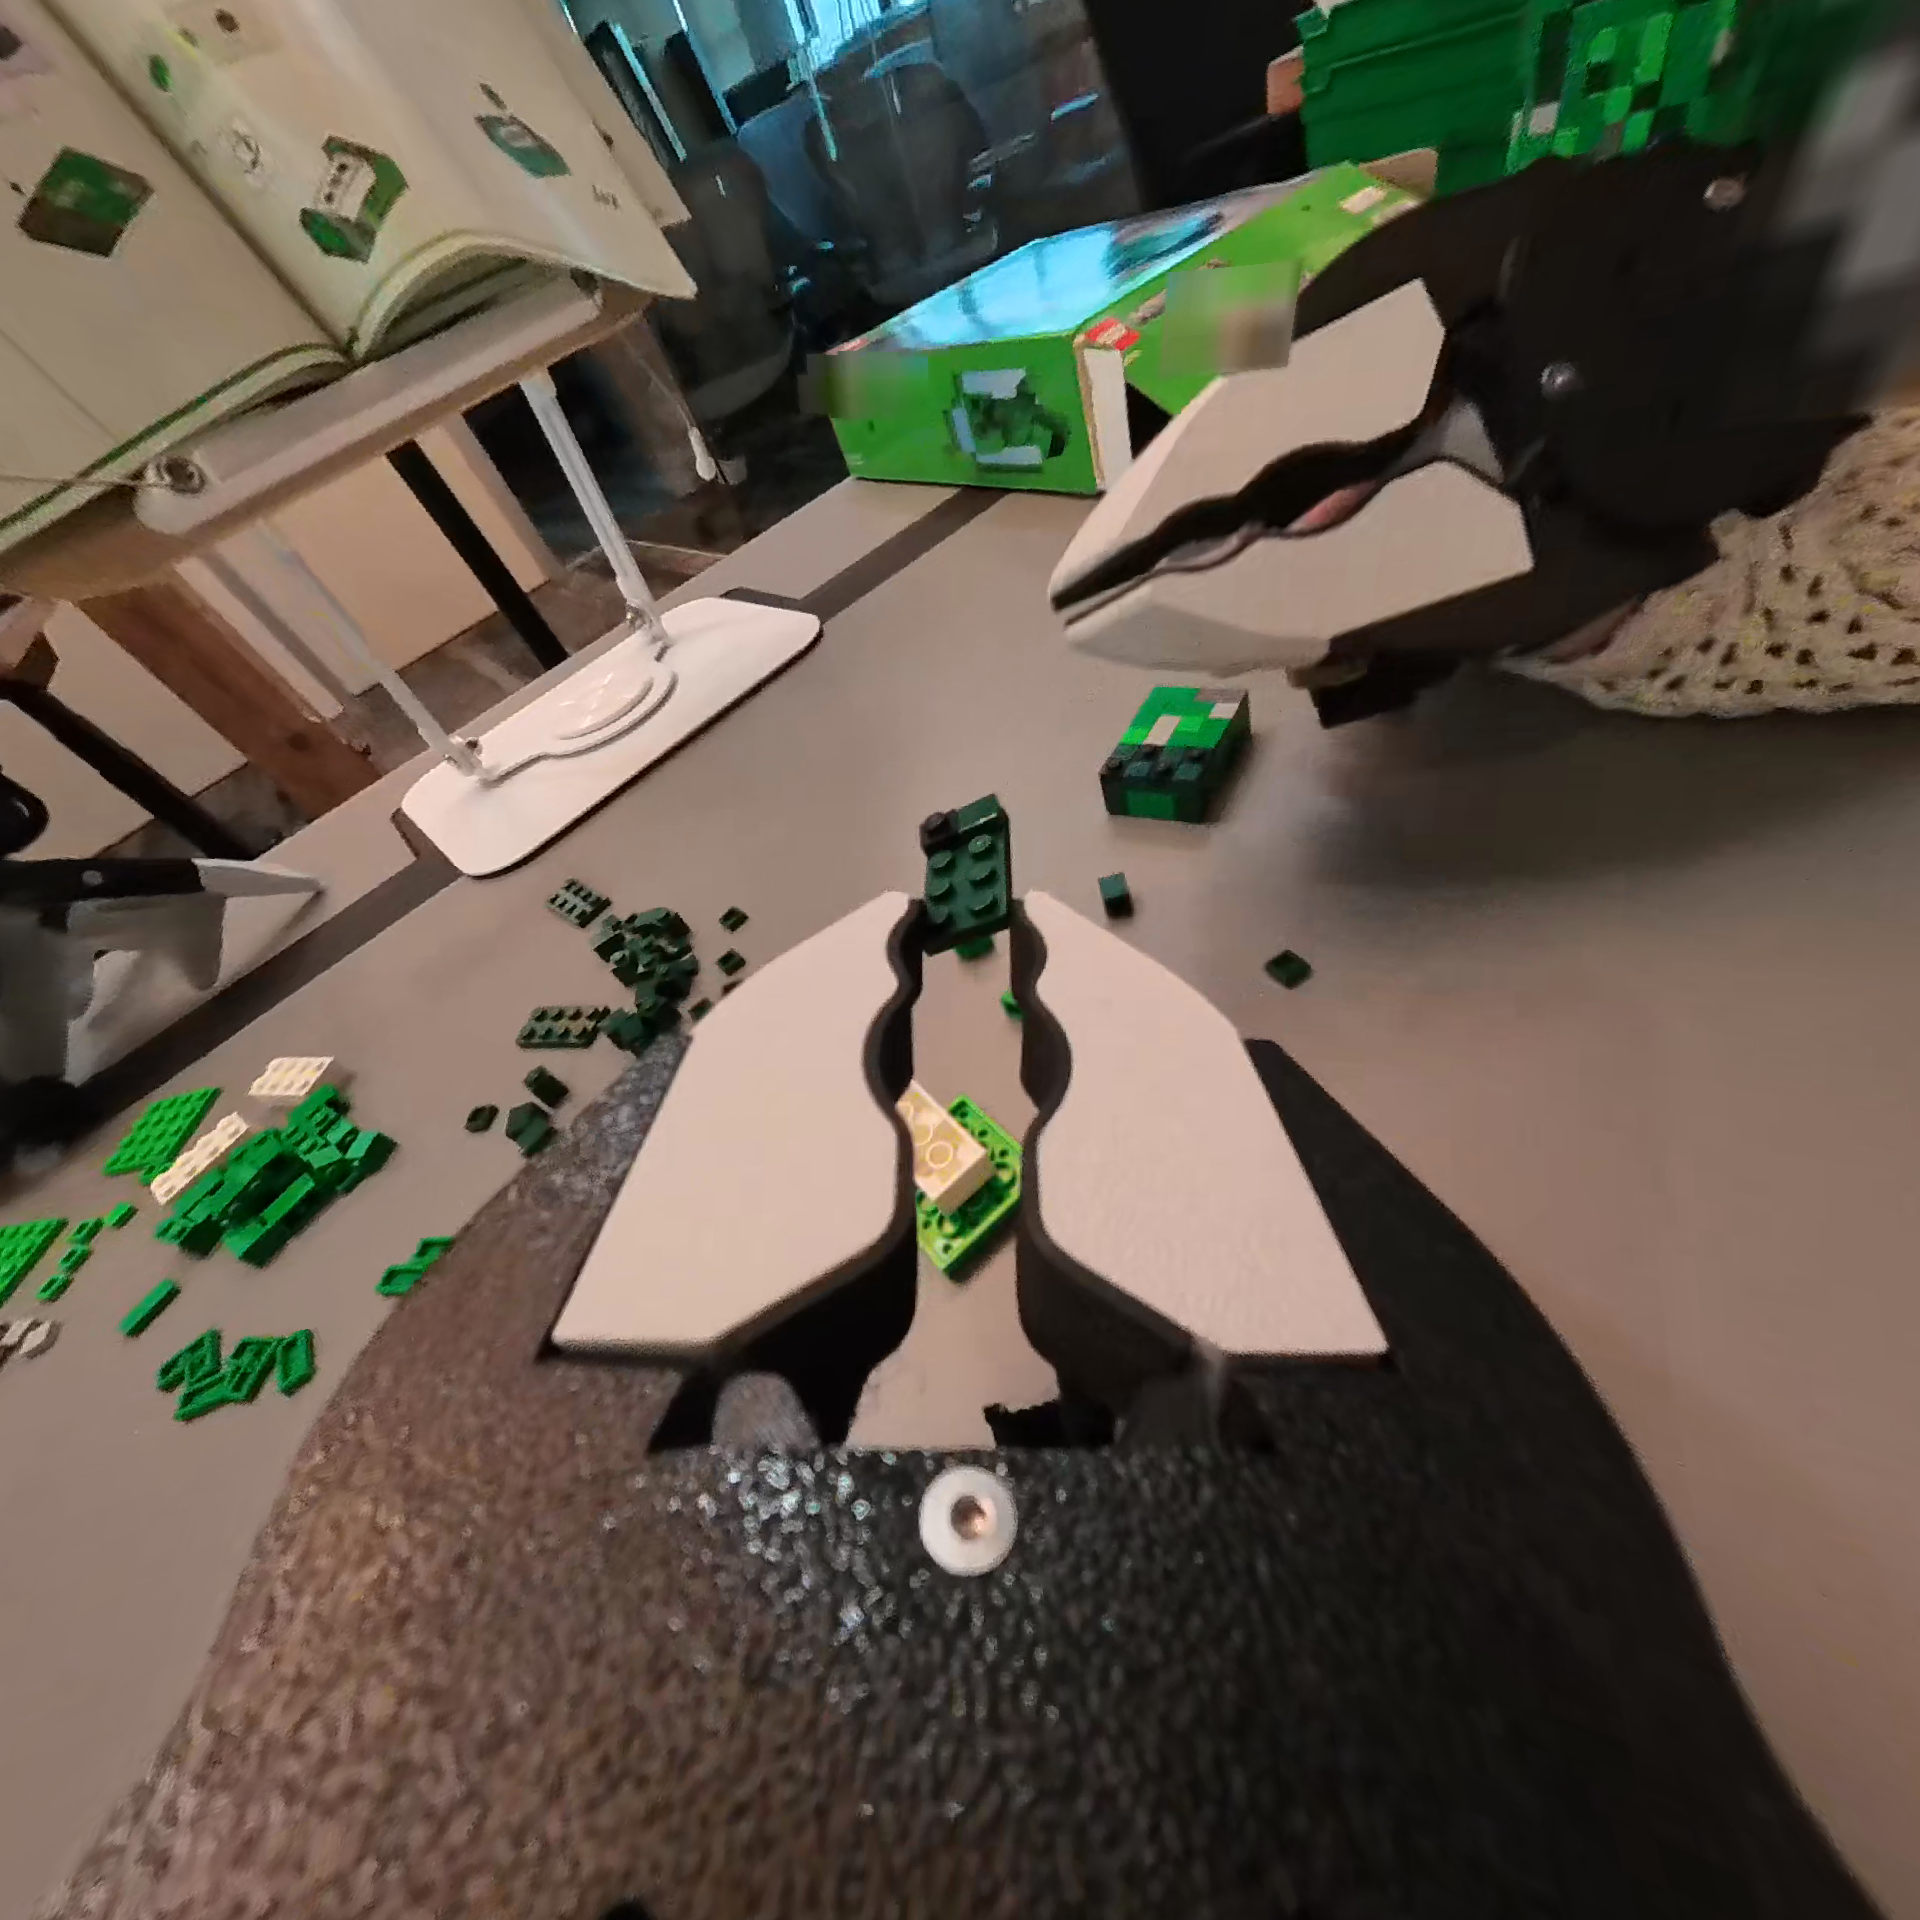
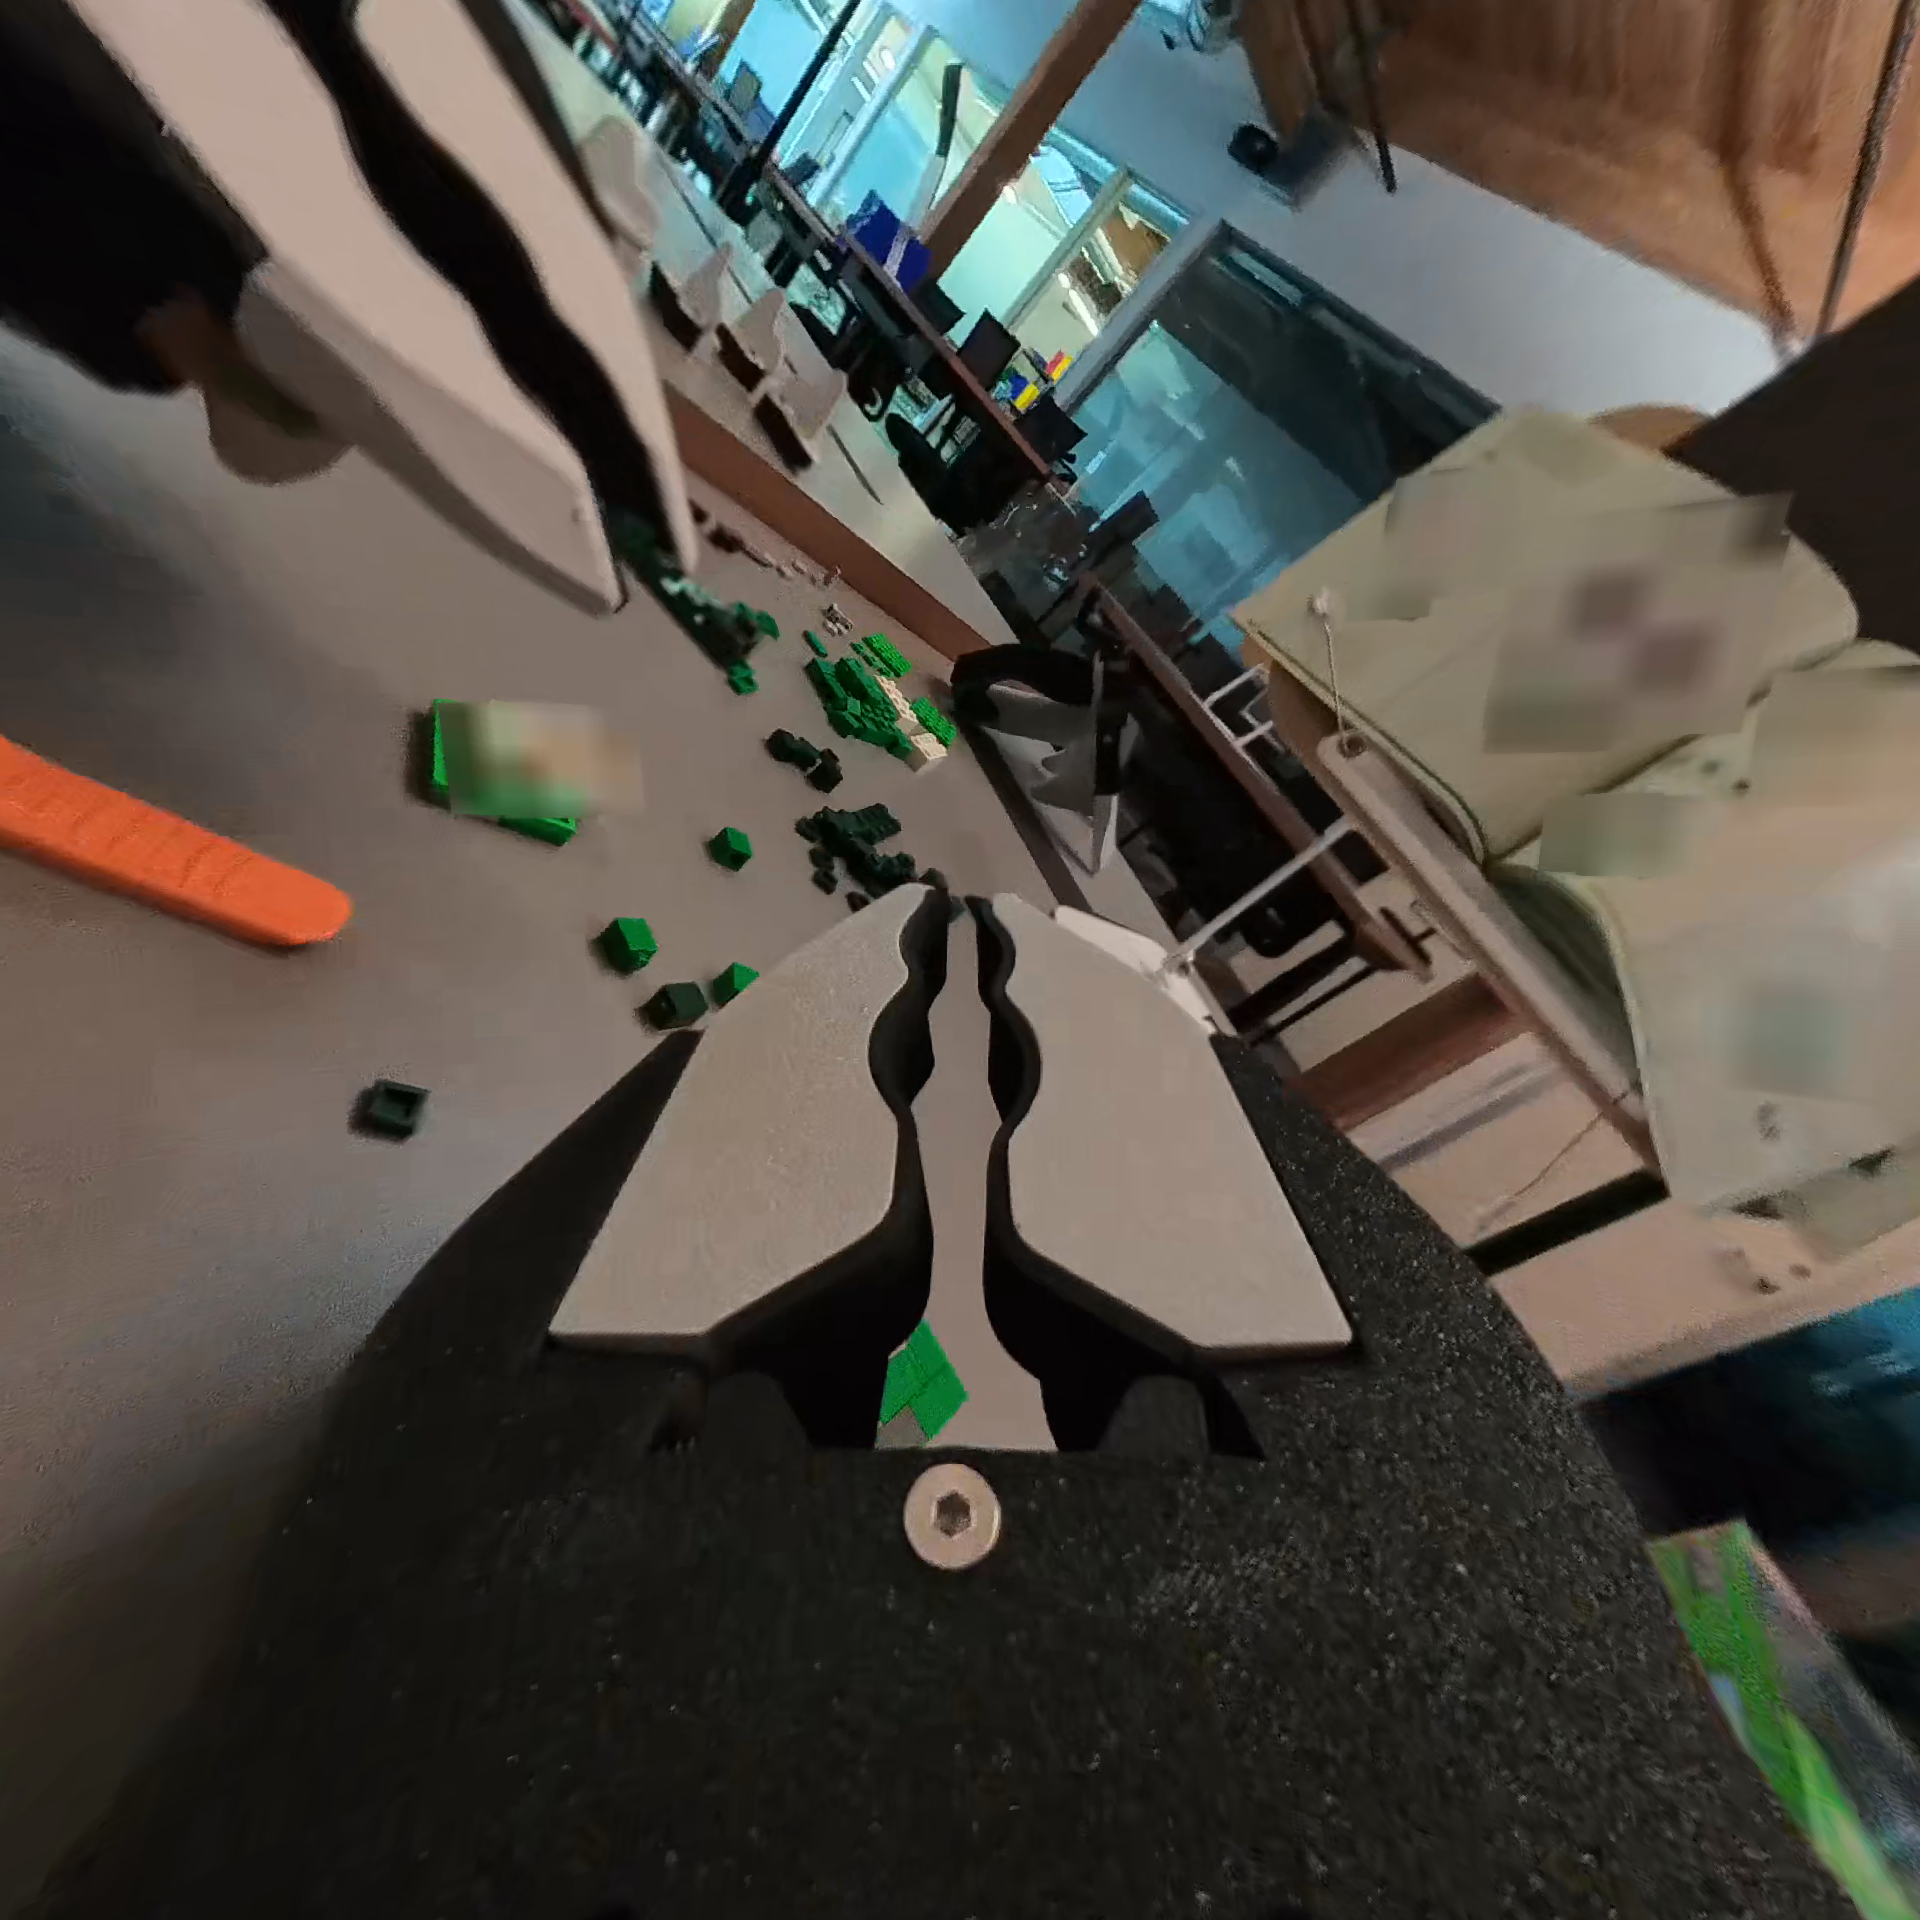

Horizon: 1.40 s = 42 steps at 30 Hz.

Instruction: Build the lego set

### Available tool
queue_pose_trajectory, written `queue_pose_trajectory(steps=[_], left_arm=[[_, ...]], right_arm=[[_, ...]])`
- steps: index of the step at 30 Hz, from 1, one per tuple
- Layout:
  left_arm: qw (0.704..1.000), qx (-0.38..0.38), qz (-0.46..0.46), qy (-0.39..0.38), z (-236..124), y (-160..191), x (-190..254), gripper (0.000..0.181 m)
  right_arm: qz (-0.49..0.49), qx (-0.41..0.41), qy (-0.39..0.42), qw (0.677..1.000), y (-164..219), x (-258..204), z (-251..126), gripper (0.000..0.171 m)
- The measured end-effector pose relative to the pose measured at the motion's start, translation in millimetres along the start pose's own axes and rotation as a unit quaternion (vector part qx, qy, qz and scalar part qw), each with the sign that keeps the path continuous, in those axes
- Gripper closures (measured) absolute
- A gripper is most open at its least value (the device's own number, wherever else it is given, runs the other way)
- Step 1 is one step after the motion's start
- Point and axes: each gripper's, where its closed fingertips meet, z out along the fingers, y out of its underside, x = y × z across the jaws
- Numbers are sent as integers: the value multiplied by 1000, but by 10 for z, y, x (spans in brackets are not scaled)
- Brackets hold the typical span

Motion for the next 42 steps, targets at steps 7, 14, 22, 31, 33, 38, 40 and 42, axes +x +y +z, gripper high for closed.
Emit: queue_pose_trajectory(steps=[7, 14, 22, 31, 33, 38, 40, 42], left_arm=[[998, -20, -47, 26, 106, 122, -25, 166], [994, -82, -44, -48, 295, 342, -608, 166], [988, -101, -77, -93, 400, 588, -1073, 166], [990, -93, -47, -97, 399, 571, -1080, 166], [992, -79, -51, -89, 367, 530, -1054, 166], [998, 22, -30, 48, 251, 129, -566, 166], [989, 61, -17, 135, 193, -40, -234, 166], [981, 77, -1, 180, 166, -118, -3, 166]], right_arm=[[-2, 1, 22, 1000, 42, 70, -29, 166], [-24, -28, 26, 999, 144, 69, 24, 171], [-44, -65, 37, 996, 257, 85, 74, 171], [-41, -82, 37, 995, 329, 93, 81, 171], [-38, -69, 27, 997, 285, 59, 43, 171], [-64, -86, 26, 994, 264, 0, -120, 171], [-48, -76, 5, 996, 200, -99, -178, 171], [-25, -71, -20, 997, 163, -199, -215, 171]])
